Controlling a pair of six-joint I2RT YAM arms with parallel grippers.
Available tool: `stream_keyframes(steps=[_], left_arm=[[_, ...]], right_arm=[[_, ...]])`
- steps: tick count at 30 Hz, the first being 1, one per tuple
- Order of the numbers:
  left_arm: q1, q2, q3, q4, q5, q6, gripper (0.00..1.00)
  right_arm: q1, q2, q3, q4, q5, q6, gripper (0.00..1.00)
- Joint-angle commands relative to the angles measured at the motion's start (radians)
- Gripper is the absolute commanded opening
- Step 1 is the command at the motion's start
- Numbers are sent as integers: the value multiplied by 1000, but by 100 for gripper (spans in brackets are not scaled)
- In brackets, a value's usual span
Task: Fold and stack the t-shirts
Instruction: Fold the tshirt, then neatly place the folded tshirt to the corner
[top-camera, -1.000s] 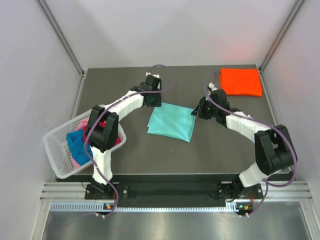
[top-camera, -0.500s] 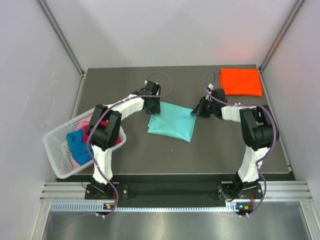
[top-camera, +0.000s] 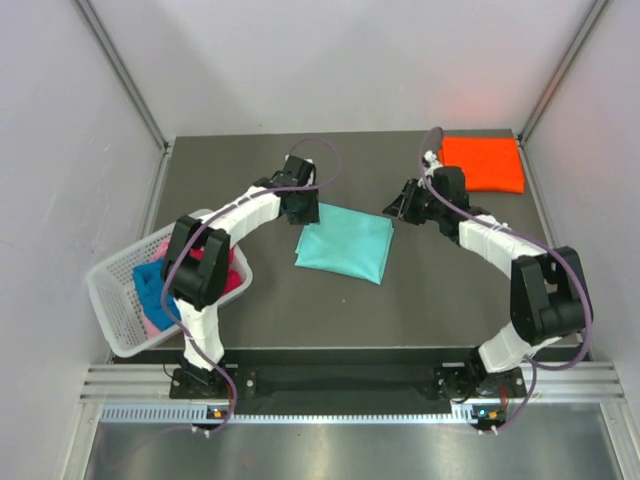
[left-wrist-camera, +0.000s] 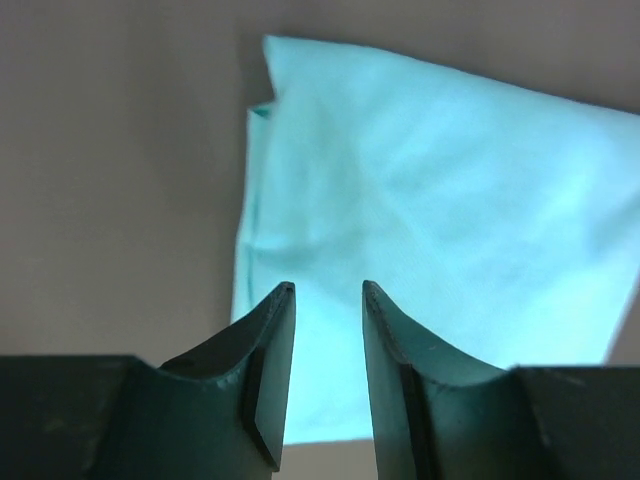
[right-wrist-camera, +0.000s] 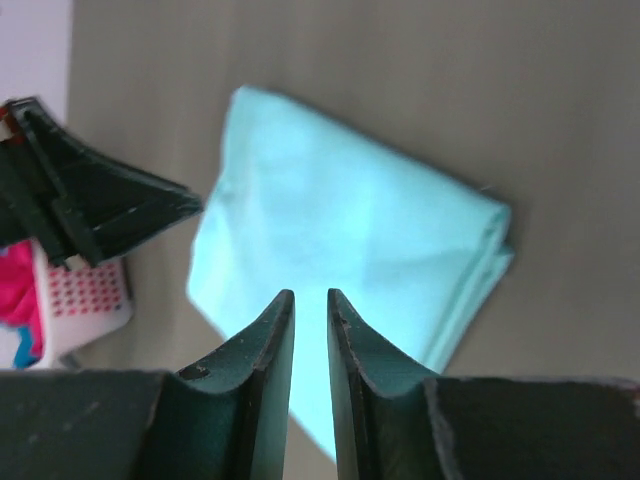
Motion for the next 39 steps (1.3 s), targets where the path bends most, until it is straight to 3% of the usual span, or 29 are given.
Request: stream_keyframes(steps=[1, 7, 13, 18, 21, 26, 32, 39], left_arm=[[-2, -128, -102, 50, 130, -30, 38], [-7, -158, -272, 171, 216, -84, 37], [-7, -124, -351, 147, 48, -97, 36], [-7, -181, -303, 84, -31, -66, 36], [-5, -214, -220, 24, -29, -40, 37], [-5, -268, -133, -38, 64, -8, 38], [-5, -423, -159, -53, 136, 22, 38], [-4, -557, -289, -16, 116, 42, 38]], right_arm=[[71, -85, -68, 22, -27, 45, 20], [154, -53, -224, 159, -53, 121, 18], [146, -33, -404, 214, 48, 82, 15], [149, -215, -378, 107, 66, 76, 17], [148, -302, -312, 10, 140, 65, 33], [129, -260, -246, -54, 226, 51, 56], [126, -114, -174, -45, 260, 50, 62], [131, 76, -97, -9, 238, 30, 63]])
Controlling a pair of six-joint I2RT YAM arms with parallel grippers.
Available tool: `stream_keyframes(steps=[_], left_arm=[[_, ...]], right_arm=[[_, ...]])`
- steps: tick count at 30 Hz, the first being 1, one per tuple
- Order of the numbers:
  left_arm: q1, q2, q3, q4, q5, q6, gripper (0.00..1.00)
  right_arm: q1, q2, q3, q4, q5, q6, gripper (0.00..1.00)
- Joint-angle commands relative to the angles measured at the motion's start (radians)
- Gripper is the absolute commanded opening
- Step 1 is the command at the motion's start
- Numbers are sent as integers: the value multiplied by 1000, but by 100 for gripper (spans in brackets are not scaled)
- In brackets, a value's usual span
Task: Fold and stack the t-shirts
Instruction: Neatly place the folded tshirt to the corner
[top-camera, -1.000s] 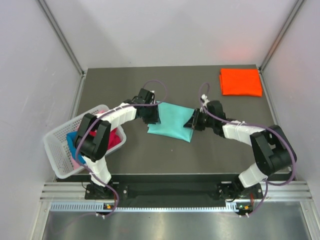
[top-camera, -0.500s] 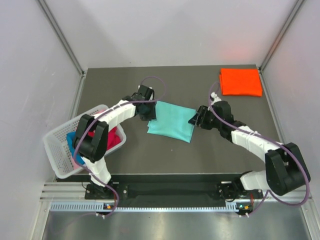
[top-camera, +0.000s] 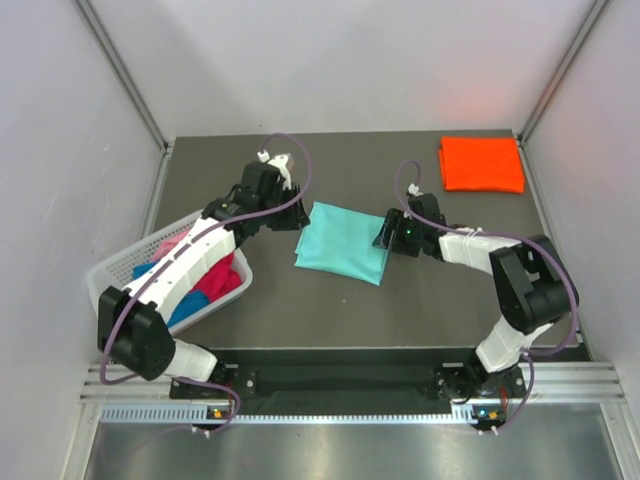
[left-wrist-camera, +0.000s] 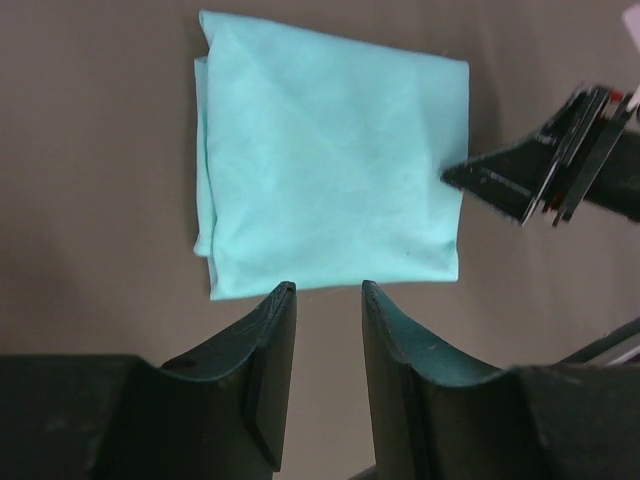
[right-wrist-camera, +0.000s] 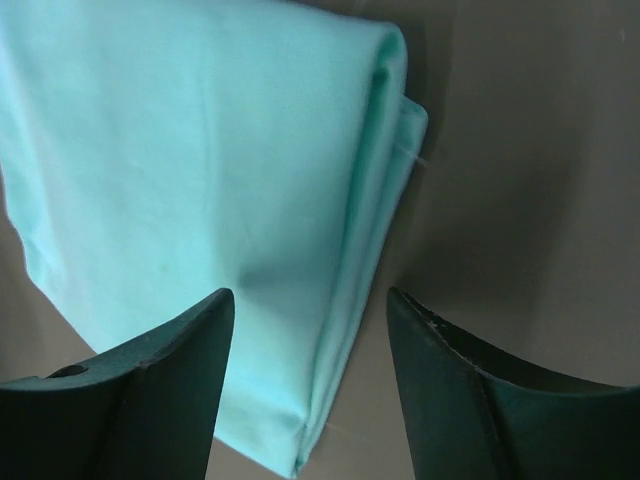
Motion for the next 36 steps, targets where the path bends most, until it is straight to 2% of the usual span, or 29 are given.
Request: stream_keyframes(steps=[1, 3, 6, 9, 12, 17, 25, 31, 36], left_arm=[[3, -52, -72, 6, -3, 28, 38], [5, -69, -103, 16, -10, 32, 38], [6, -72, -108, 5, -15, 37, 38], [6, -86, -102, 0, -4, 40, 38], [6, -101, -93, -3, -3, 45, 38], [6, -117, -79, -24, -13, 58, 38], [8, -134, -99, -40, -50, 88, 38], [8, -151, -131, -31, -73, 111, 38], [8, -155, -160, -3, -75, 117, 38]], right_arm=[[2, 43, 55, 35, 7, -17, 64], [11, 67, 55, 34, 10, -12, 61], [31, 72, 41, 25, 35, -17, 51], [36, 64, 33, 22, 46, -29, 36], [34, 67, 59, 12, 58, -63, 26], [31, 60, 128, 12, 49, -129, 0], [-15, 79, 348, -196, 69, -264, 0], [-62, 138, 559, -406, 187, -408, 0], [-131, 196, 716, -494, 290, -529, 0]])
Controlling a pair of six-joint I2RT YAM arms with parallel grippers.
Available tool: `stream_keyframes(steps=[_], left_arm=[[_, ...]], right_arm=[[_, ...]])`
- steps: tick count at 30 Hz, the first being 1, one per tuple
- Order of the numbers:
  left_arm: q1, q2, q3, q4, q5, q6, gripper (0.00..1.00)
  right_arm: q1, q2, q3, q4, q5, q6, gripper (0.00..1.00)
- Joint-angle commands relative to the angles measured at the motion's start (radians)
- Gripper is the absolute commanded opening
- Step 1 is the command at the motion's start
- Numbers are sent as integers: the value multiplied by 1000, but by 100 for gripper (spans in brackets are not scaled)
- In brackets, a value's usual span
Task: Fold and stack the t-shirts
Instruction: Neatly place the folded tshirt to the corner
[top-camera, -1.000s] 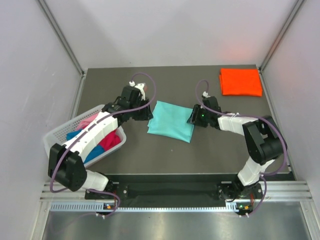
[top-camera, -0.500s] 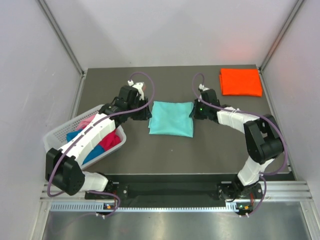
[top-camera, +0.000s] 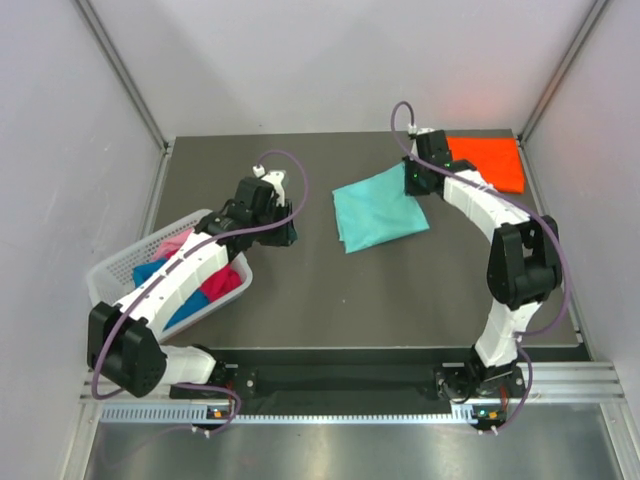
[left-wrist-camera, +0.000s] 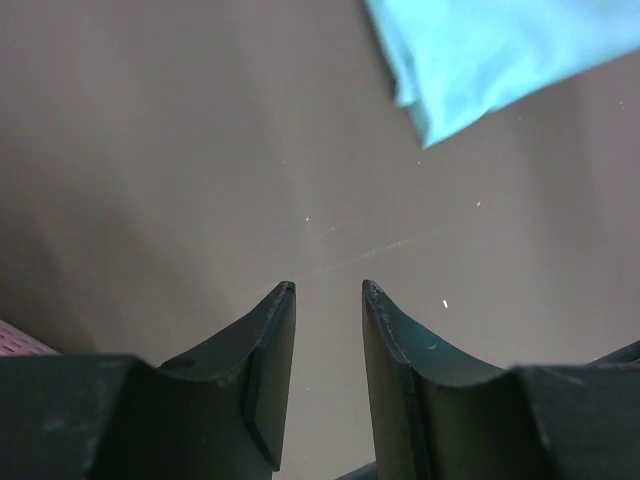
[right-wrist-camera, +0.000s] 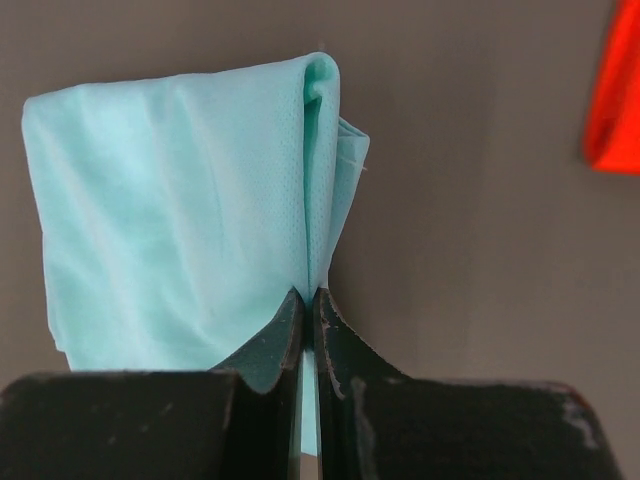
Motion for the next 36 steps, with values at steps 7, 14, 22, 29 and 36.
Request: stream_keyframes(steps=[7, 14, 22, 29, 36], left_arm=[[3, -27, -24, 26, -5, 27, 38], [3, -2, -17, 28, -27, 33, 38], [3, 32, -10, 25, -24, 30, 38], [3, 45, -3, 16, -18, 31, 38], [3, 59, 2, 11, -14, 27, 38]], right_arm=[[-155, 94, 254, -107, 192, -242, 0], [-208, 190, 411, -89, 223, -329, 0], [-279, 275, 590, -137, 174, -277, 0], [-290, 247, 635, -143, 149, -279, 0], [-374, 267, 664, -121, 122, -265, 0]])
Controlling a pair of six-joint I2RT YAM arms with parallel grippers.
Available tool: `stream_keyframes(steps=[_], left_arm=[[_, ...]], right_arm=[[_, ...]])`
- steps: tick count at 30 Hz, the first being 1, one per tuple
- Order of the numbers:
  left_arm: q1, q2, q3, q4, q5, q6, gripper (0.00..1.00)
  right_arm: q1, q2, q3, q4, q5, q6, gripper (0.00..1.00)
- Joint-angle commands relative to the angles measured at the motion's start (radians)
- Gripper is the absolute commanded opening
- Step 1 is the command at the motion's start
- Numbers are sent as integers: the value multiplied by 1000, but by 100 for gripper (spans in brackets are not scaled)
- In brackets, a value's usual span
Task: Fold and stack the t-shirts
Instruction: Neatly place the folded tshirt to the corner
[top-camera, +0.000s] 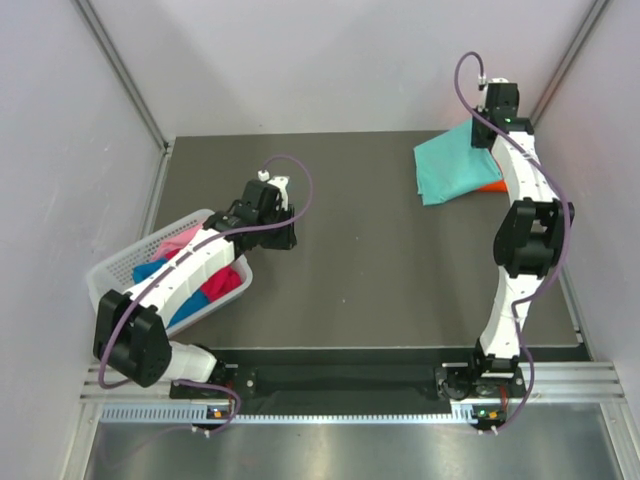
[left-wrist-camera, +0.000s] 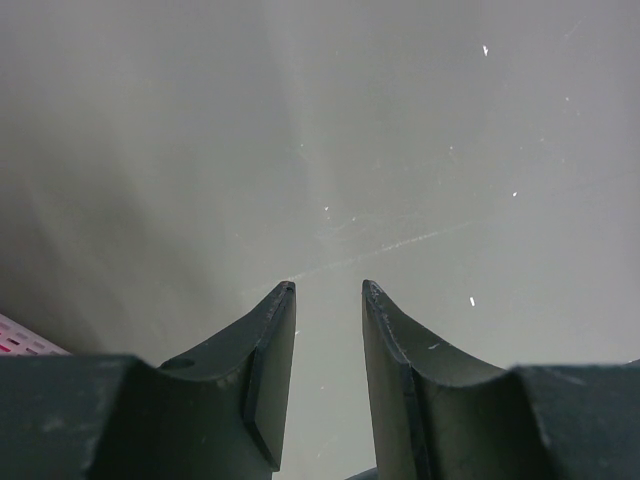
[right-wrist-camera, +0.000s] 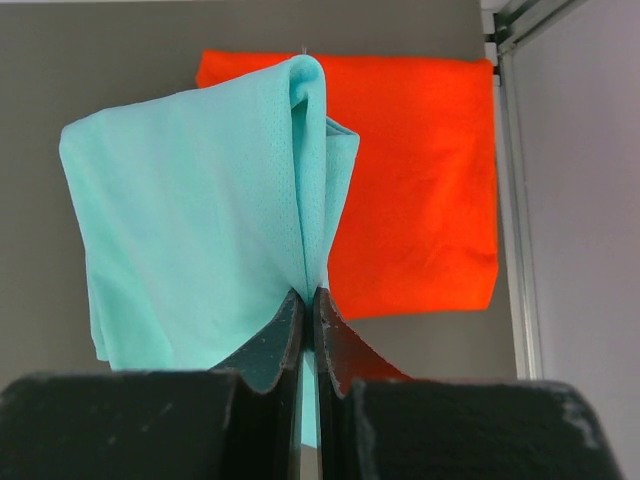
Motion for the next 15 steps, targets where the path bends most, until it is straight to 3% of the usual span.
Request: stream_keyframes(steps=[1, 15], left_arm=[[3, 7, 22, 12, 9, 13, 38], [3, 23, 22, 10, 0, 13, 38]], right_arm=[[-47, -14, 79, 53, -17, 16, 0], [-187, 147, 39, 321, -83, 74, 0]])
